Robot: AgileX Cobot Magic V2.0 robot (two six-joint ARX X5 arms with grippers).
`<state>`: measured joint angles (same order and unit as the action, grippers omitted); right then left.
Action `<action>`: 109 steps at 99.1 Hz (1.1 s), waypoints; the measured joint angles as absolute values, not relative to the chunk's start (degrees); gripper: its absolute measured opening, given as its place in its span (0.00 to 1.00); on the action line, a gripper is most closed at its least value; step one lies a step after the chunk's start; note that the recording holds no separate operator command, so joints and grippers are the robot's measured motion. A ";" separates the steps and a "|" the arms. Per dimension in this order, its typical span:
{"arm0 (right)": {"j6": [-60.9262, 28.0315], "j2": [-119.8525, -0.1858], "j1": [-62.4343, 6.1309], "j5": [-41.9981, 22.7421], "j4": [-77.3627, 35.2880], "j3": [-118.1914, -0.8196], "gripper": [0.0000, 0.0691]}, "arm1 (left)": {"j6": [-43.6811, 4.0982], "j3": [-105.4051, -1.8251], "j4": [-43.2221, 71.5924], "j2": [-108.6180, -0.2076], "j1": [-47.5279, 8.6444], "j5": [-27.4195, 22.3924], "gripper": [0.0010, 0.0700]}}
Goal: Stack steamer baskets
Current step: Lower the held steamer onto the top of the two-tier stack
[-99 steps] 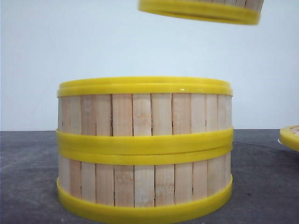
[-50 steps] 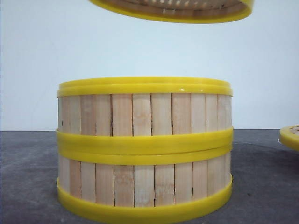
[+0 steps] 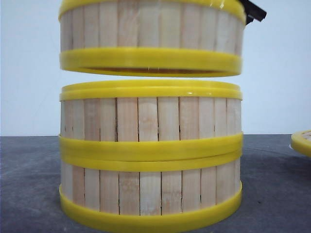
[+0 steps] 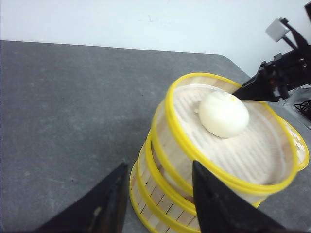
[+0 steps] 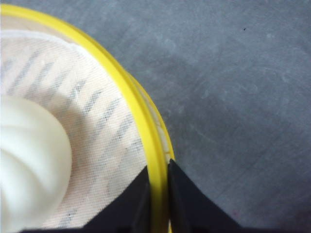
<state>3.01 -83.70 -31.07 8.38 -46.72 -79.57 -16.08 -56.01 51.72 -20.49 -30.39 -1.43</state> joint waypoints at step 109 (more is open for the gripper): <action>2.79 -86.28 -32.18 7.27 -48.69 -79.57 0.04 | -15.44 -56.01 52.07 -20.49 -30.39 -1.43 0.33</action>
